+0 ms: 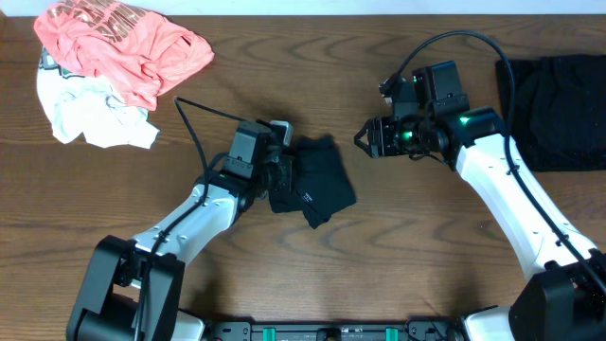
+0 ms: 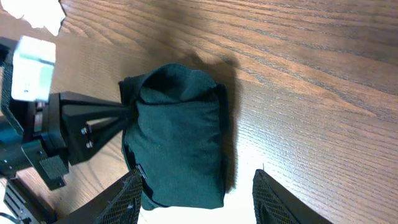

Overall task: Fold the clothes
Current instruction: 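Release the bundle and pull the right gripper back rightward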

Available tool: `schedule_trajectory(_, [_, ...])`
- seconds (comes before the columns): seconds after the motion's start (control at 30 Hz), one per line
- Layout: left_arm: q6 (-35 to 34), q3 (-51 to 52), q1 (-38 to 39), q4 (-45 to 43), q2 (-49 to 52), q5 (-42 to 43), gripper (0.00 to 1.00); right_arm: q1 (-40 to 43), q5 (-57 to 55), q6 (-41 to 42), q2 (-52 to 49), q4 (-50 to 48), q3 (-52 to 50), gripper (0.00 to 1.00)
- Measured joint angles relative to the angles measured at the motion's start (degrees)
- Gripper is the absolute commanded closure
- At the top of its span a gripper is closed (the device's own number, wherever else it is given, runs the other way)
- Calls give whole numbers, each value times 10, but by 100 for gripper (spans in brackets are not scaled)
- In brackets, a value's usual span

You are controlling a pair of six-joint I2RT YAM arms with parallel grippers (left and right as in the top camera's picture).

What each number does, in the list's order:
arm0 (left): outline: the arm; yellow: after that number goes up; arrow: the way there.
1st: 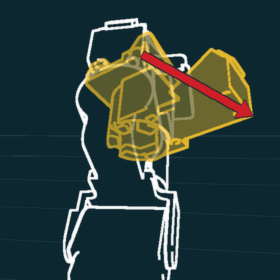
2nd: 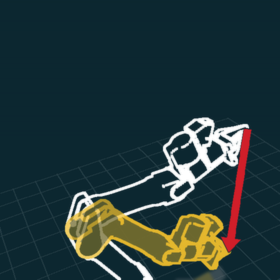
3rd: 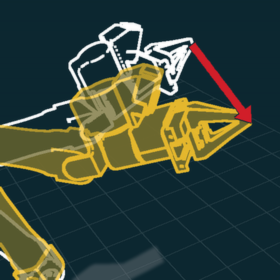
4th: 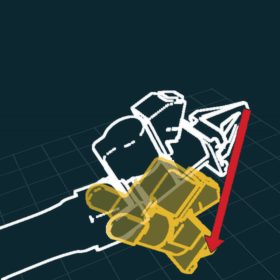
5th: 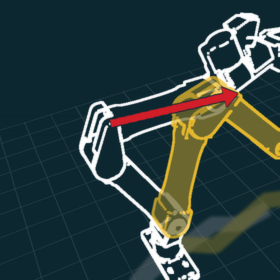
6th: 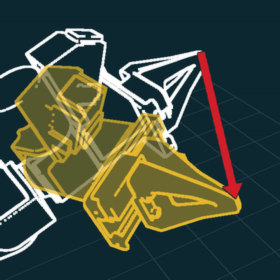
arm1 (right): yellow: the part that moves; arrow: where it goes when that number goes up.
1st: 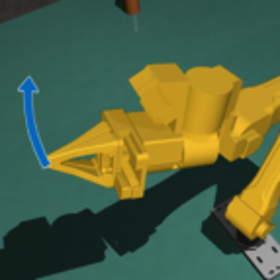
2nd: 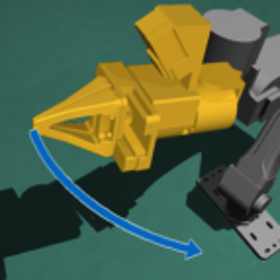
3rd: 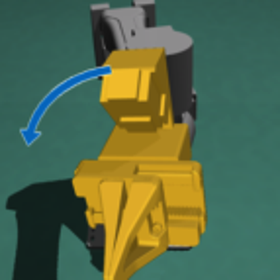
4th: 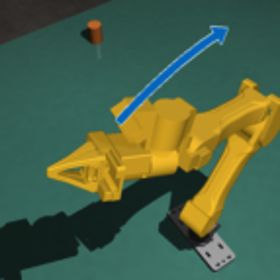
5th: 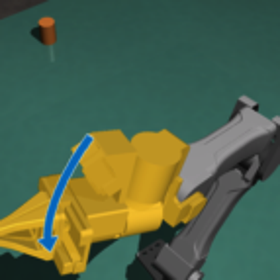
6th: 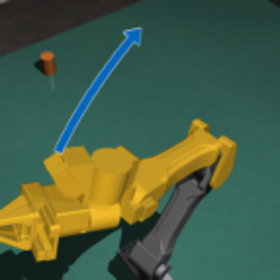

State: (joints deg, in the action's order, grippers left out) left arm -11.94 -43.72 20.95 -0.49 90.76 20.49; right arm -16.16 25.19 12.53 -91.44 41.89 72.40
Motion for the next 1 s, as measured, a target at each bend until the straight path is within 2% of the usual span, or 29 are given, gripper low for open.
schedule_trajectory(0.37, [0,0,-18,-7,17,-53,94,0,-7,0,0,8,0,44])
schedule_trajectory(0.73, [0,-5,5,-88,101,-60,94,0,-8,0,0,23,0,44])
schedule_trajectory(1.0, [0,-5,5,-89,102,-69,94,-5,-30,-2,-1,39,0,37])
